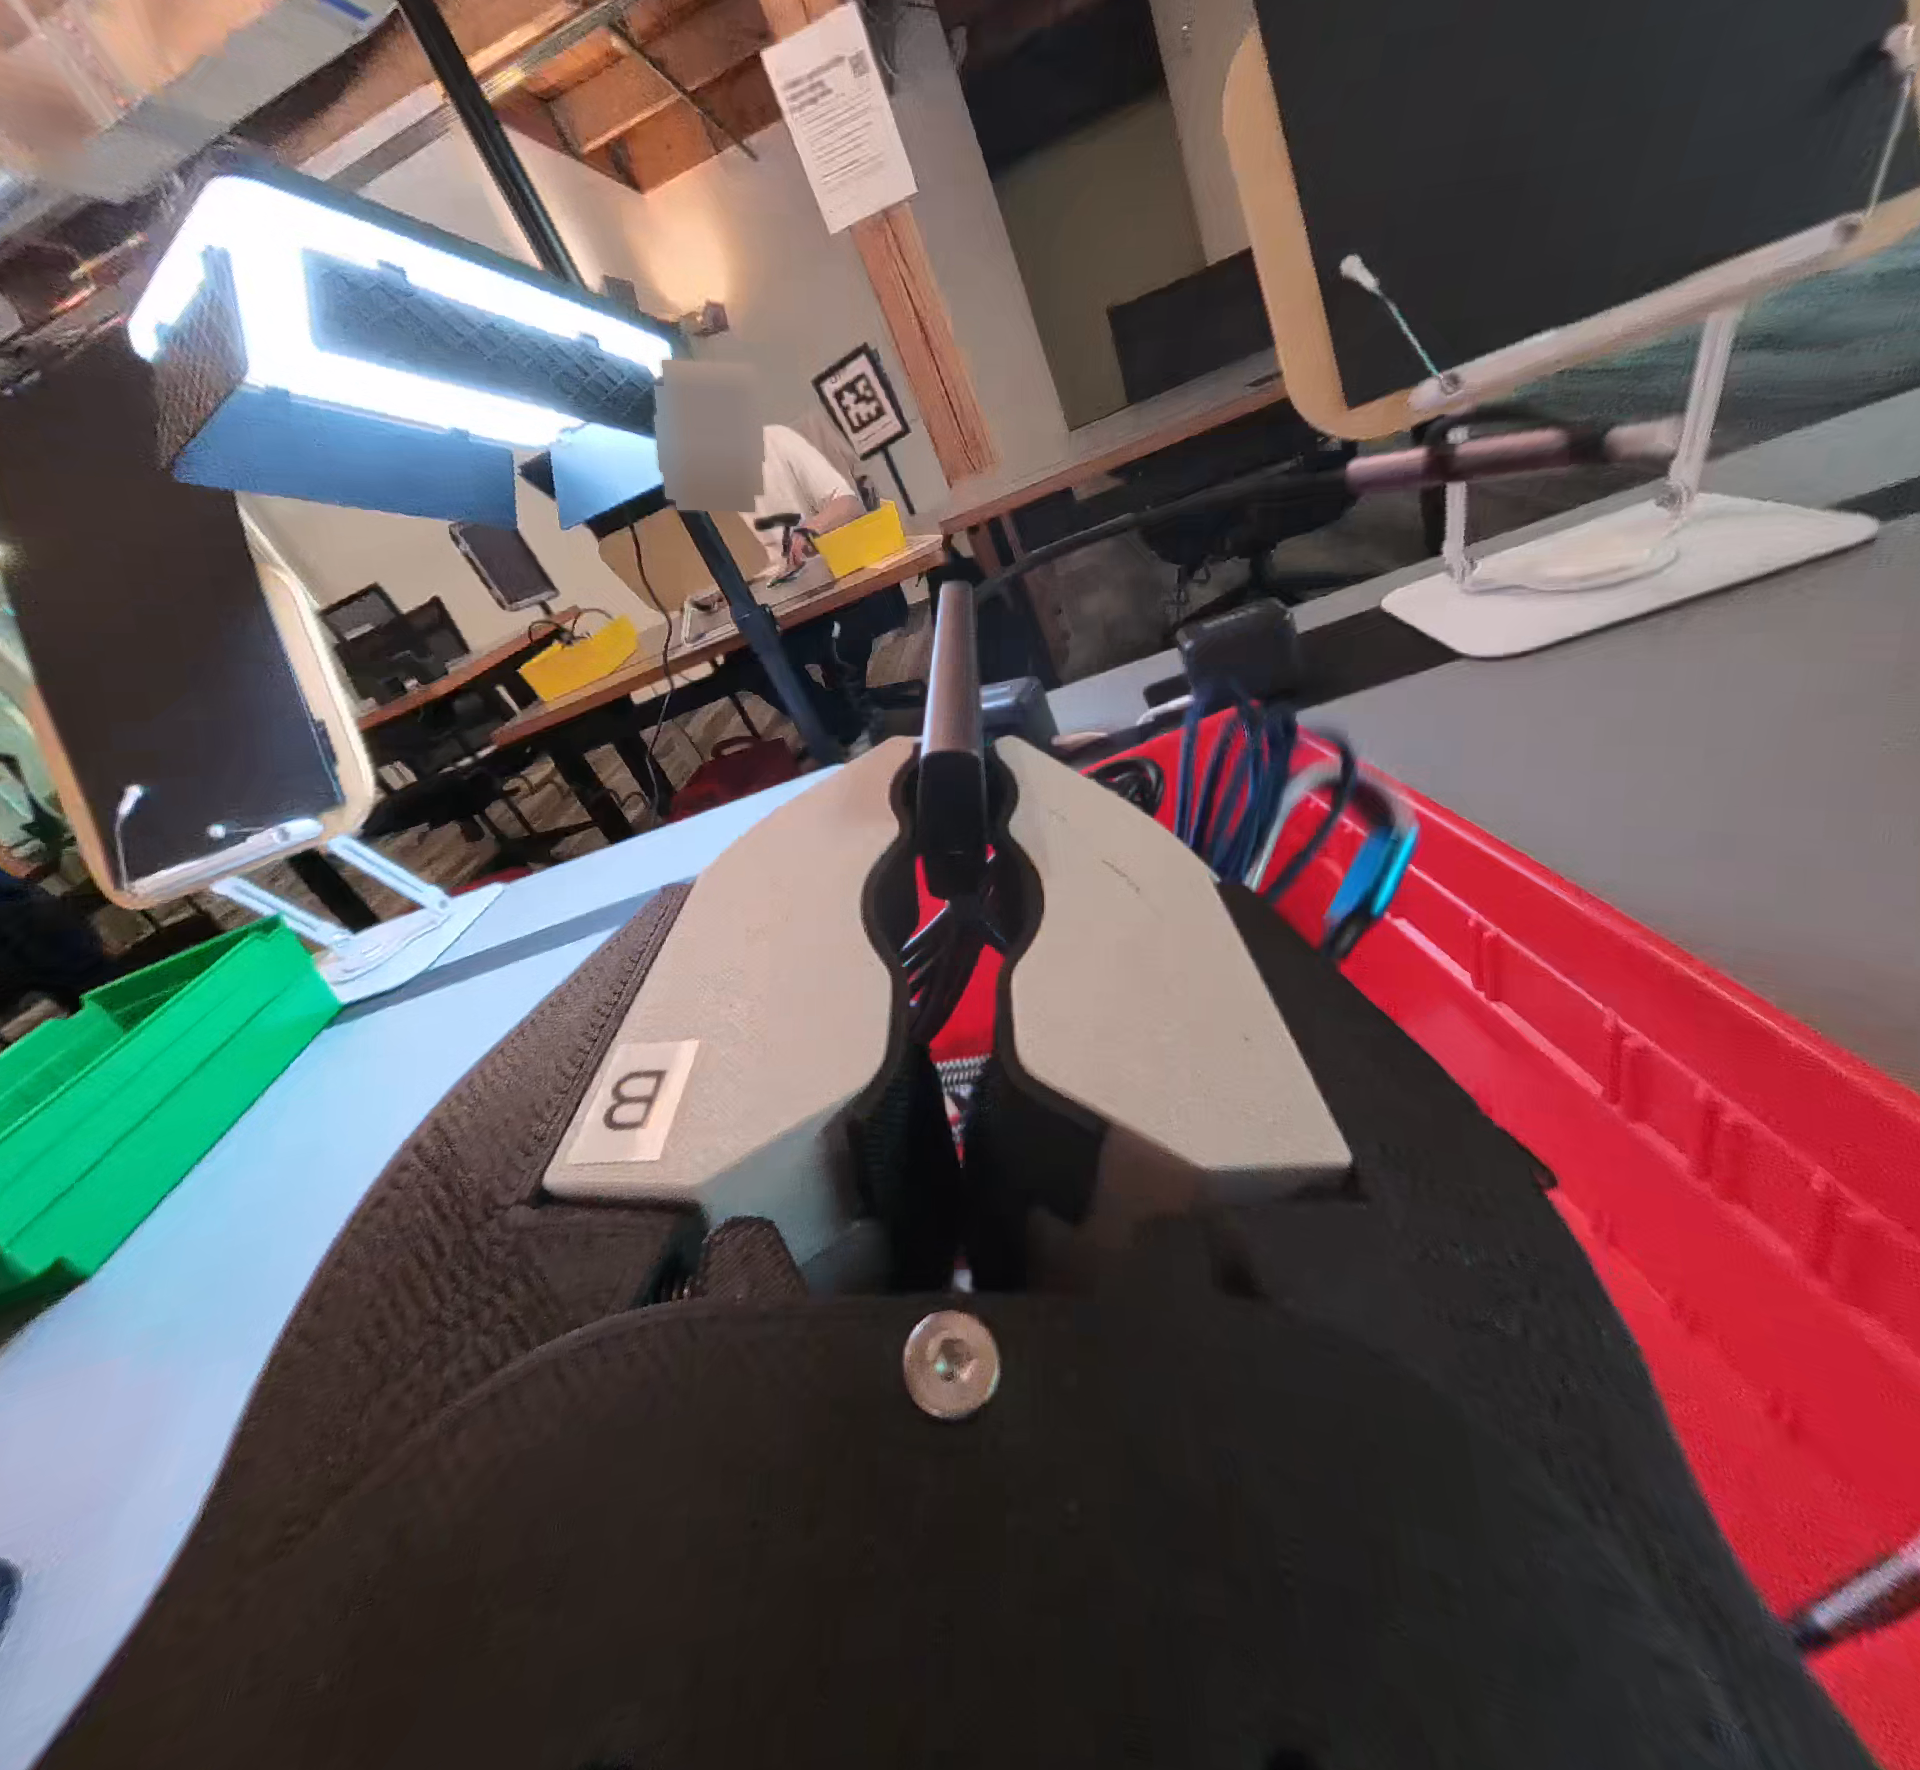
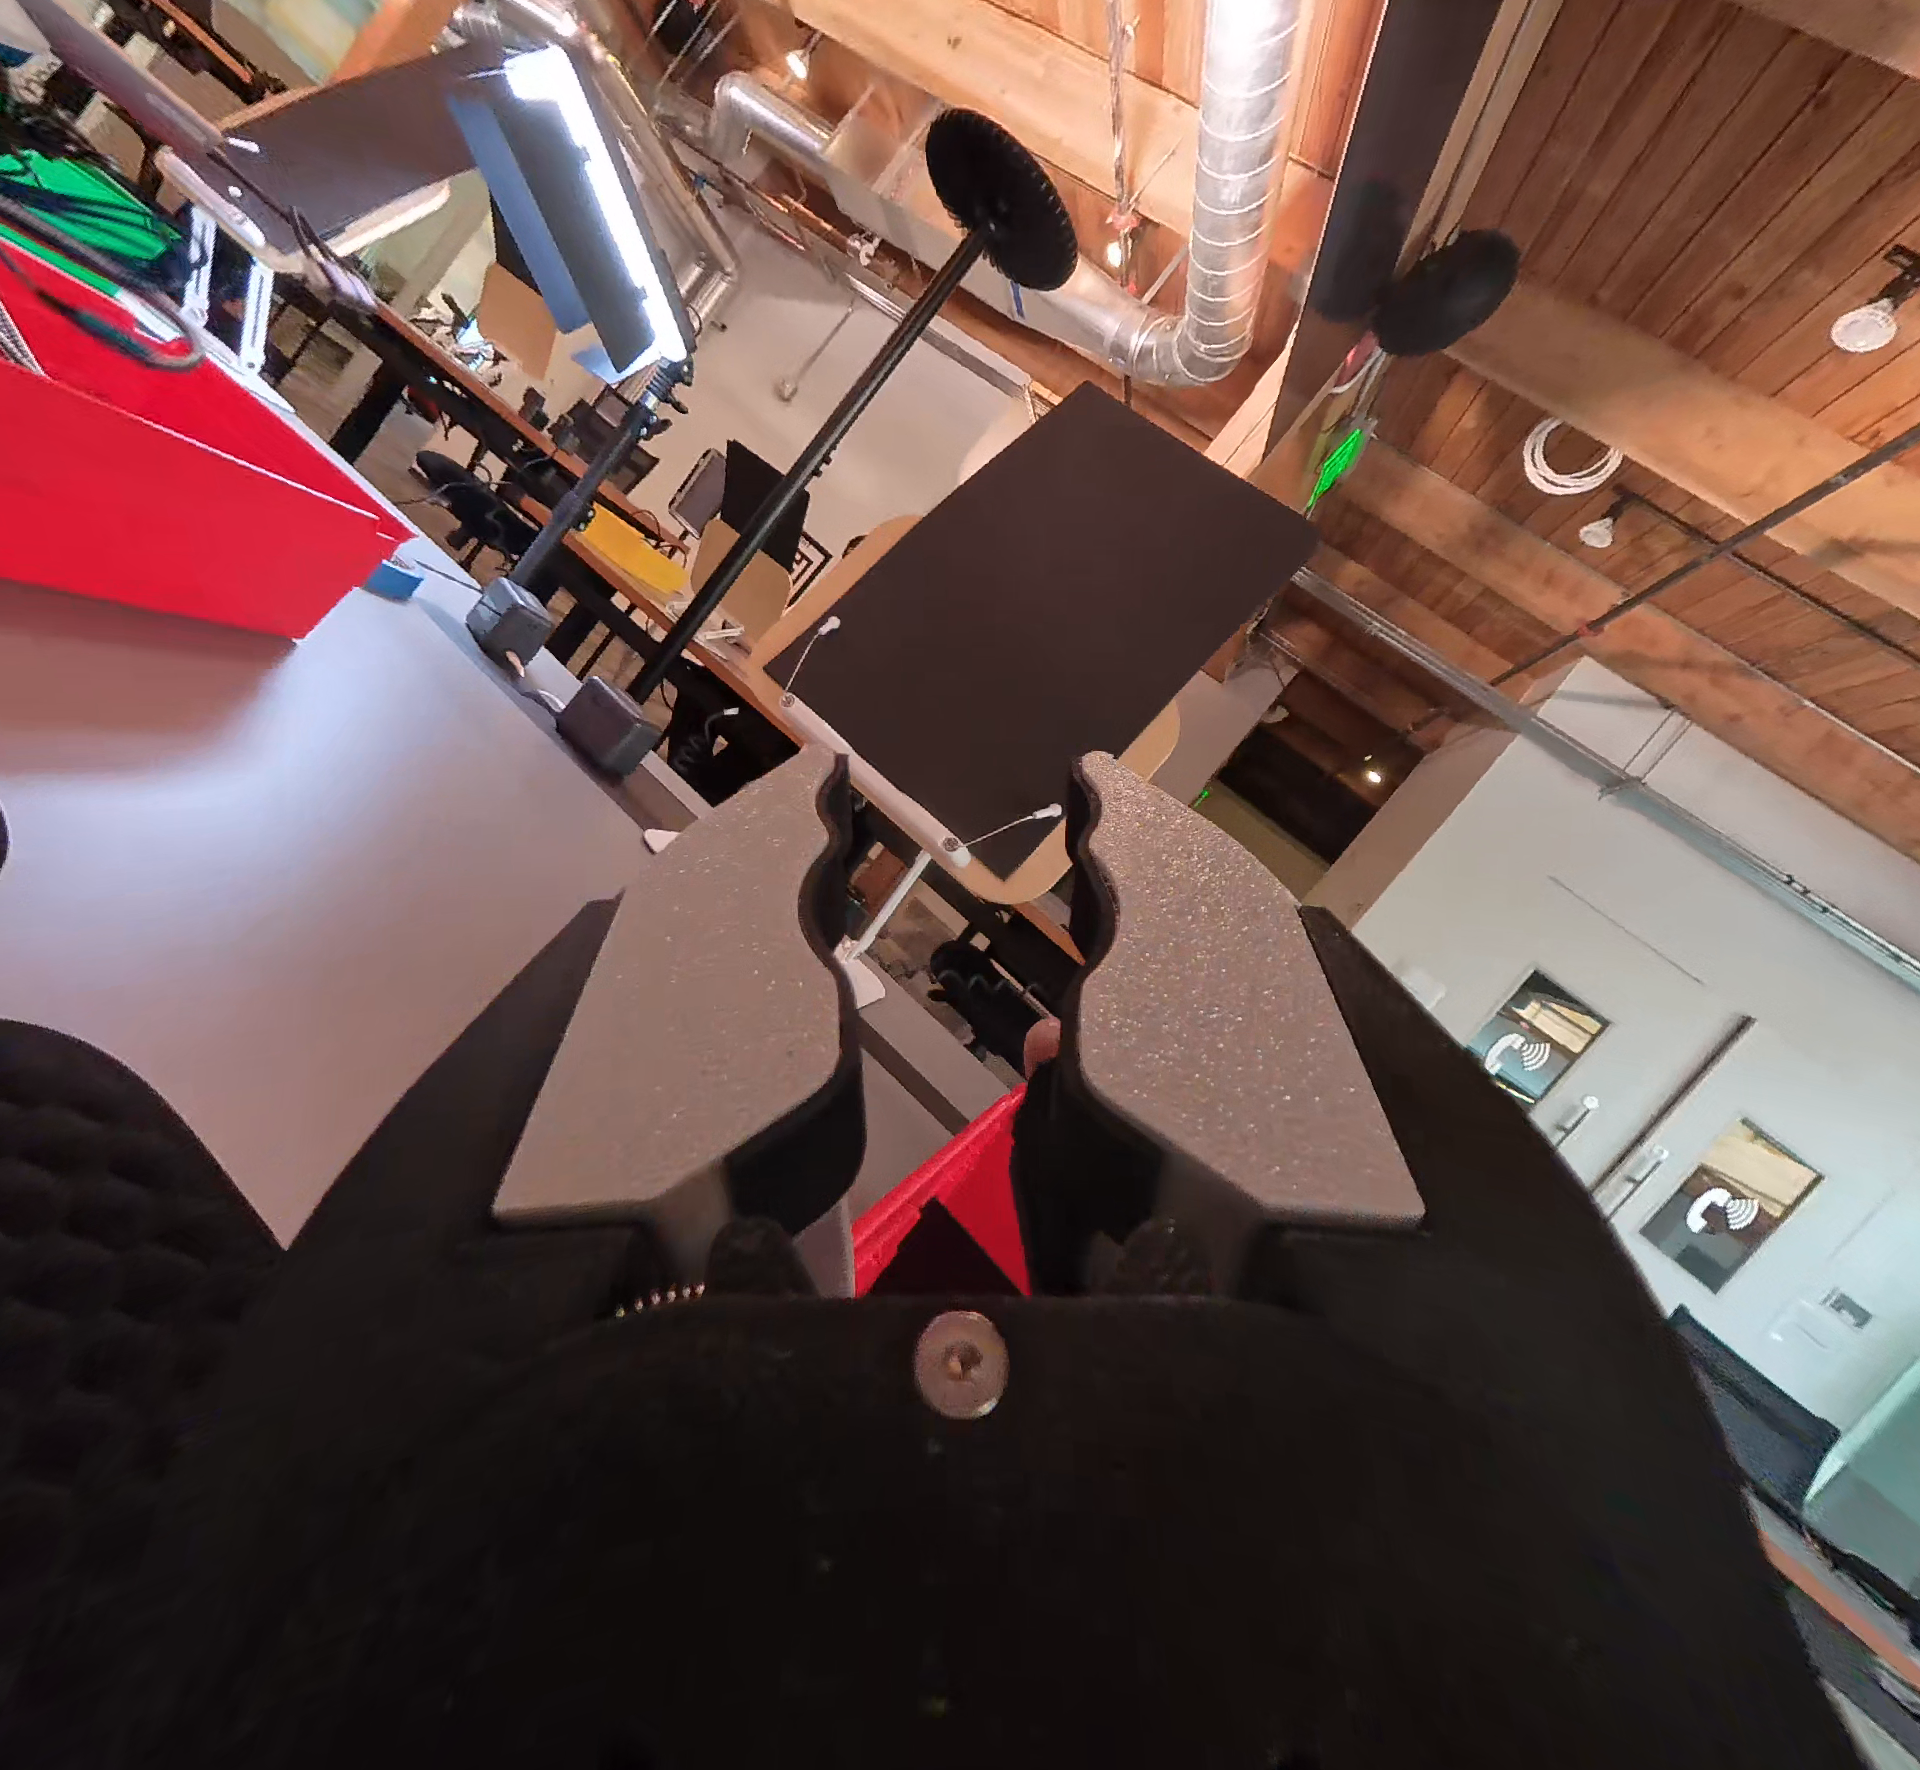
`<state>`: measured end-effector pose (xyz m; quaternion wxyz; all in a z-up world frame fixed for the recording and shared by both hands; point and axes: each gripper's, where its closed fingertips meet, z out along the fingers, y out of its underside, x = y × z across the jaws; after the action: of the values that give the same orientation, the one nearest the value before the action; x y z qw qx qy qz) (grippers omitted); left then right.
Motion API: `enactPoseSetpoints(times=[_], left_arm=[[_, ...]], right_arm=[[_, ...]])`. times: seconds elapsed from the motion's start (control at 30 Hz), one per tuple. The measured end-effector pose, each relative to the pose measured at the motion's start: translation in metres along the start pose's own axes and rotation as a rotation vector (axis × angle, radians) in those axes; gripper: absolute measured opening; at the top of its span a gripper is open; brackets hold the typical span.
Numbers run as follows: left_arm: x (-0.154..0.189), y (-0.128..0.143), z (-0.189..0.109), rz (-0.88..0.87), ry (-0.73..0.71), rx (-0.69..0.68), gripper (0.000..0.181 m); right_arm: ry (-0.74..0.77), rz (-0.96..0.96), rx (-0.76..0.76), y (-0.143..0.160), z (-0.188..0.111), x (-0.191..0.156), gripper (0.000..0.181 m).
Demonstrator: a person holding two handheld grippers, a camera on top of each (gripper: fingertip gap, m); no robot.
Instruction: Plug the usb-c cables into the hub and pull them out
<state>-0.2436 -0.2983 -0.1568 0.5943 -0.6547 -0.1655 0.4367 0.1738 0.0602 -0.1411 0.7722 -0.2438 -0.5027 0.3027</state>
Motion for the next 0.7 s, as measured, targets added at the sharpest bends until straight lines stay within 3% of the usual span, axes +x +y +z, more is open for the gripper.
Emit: enactPoseSetpoints(times=[0.07, 0.13, 0.23, 0.37, 0.47, 0.6, 0.7], left_arm=[[0.000, -0.011, 0.000, -0.118, 0.043, 0.099, 0.007], [-0.009, -0.018, -0.003, -0.367, 0.103, 0.196, 0.007], [-0.026, -0.004, -0.004, -0.593, 0.106, 0.221, 0.007], [-0.029, 0.001, -0.011, -0.919, 0.212, 0.339, 0.007], [-0.030, 0.000, -0.016, -0.887, 0.179, 0.372, 0.007], [-0.023, 0.014, -0.008, -0.486, 0.002, 0.133, 0.007], [-0.014, -0.014, -0.015, -0.712, 0.182, 0.320, 0.007]], right_arm=[[-0.004, 0.005, 0.008, -0.002, 0.000, -0.001, 0.038], [0.008, 0.018, 0.026, -0.005, -0.002, 0.002, 0.037], [0.015, 0.033, 0.044, -0.006, -0.003, 0.004, 0.036], [0.018, 0.032, 0.029, -0.002, -0.003, 0.005, 0.036], [0.004, 0.039, 0.032, -0.002, -0.001, 0.002, 0.035], [-0.004, 0.008, 0.003, 0.001, 0.002, -0.001, 0.035], [-0.012, 0.010, -0.002, 0.002, 0.002, -0.003, 0.035]])
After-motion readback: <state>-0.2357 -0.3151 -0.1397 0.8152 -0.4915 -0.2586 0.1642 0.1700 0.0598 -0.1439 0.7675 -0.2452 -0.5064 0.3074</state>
